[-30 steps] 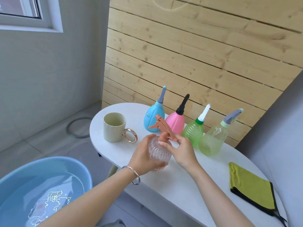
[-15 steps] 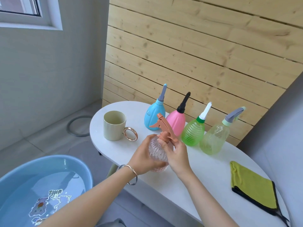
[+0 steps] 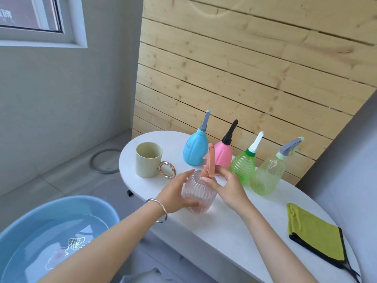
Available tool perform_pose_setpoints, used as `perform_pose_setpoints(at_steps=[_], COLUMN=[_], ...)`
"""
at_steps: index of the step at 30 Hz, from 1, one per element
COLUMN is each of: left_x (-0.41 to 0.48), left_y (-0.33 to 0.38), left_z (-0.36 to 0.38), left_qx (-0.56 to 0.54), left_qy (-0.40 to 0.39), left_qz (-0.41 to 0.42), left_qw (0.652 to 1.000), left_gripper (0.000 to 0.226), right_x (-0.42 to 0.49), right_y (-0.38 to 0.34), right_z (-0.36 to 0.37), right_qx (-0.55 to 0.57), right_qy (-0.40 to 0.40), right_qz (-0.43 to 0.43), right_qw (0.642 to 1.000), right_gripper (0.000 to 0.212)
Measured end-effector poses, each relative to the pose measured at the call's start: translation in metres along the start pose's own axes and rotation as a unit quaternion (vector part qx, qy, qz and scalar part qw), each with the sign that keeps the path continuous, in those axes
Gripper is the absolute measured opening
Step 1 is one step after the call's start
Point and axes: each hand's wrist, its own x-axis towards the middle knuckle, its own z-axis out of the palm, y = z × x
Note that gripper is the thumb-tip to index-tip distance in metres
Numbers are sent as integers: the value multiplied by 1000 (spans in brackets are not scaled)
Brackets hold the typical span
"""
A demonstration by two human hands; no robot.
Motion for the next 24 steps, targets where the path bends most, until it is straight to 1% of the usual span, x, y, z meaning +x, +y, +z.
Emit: perform_pose_setpoints(at_steps=[3, 6, 8, 11, 15, 17, 20, 24], left_x=[0, 0, 0, 8, 34, 53, 79, 103], left_y=[2, 11, 24, 45, 59, 57, 43, 8], left_z=[-4, -15, -33, -79, -140, -165, -190, -202], left_qx=[33, 5, -26, -29, -19, -5, 34, 67], left_qy=[-30, -36, -13, 44, 98, 123, 139, 124], left_qz=[-2, 4, 27, 67, 91, 92, 69, -6], left_qw=[999, 999, 999, 996, 991, 988, 987, 990], left_gripper=[99, 97, 92, 80, 65, 63, 66, 75], right_x=[3, 3, 7, 38, 102, 134, 173, 204], right_y=[-3, -8, -23, -63, -118, -133, -130, -97], right_z=[2, 9, 9, -3, -8, 1, 23, 65], right_qx=[-11, -1, 26, 60, 58, 51, 48, 61], right_qy=[-4, 12, 37, 91, 114, 123, 135, 116], right_qz=[0, -1, -8, -49, -113, -124, -109, -46], right_qw=[1000, 1000, 999, 993, 985, 983, 984, 990], right_gripper=[24, 26, 26, 27, 26, 24, 17, 18])
